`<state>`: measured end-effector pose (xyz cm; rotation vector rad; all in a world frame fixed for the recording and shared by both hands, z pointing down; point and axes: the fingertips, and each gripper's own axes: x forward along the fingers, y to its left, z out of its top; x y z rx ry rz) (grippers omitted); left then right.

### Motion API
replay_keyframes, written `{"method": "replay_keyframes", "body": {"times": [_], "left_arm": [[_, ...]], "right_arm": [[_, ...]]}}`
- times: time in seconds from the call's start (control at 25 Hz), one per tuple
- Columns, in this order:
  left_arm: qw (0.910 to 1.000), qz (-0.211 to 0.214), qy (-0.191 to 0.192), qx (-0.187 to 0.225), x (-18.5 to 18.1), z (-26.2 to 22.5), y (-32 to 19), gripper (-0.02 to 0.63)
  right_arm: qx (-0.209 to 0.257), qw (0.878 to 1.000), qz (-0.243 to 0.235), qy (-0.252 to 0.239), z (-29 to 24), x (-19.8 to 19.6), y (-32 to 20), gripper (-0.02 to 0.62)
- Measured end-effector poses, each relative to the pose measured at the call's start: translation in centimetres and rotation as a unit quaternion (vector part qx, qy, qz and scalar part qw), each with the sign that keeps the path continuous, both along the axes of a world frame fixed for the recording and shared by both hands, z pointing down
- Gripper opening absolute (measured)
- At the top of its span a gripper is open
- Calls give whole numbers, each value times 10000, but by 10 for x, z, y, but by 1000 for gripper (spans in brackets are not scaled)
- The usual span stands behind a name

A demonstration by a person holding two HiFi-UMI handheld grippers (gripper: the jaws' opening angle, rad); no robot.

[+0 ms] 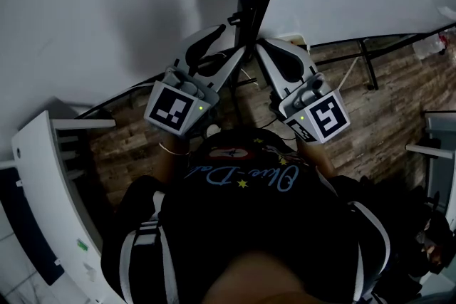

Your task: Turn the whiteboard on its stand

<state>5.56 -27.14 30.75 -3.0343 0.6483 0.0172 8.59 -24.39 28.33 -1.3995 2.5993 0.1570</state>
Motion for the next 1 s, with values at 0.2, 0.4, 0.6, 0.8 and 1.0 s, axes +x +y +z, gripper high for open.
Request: {"method": "replay_keyframes", "body": {"times": [0.2, 0.4, 0.6, 0.8, 1.0], "left_arm": [[9994, 304, -100, -121, 10, 4, -1, 237], [9991, 386, -148, -58, 15, 4, -6, 256], [9984, 546, -103, -93, 18, 5, -5, 258], [9973, 689, -209, -103, 27, 6, -4, 258], [9967, 774, -234, -75, 34, 5, -7, 258]], "right_arm": [[9, 9999, 126, -8, -1, 4, 0, 18], [-4, 9997, 257, 5, -2, 8, 0, 18], [-27, 9991, 412, 61, 0, 12, -1, 18], [-58, 9985, 520, 159, 0, 18, -7, 18], [-80, 9981, 559, 230, 1, 19, -16, 18]]}}
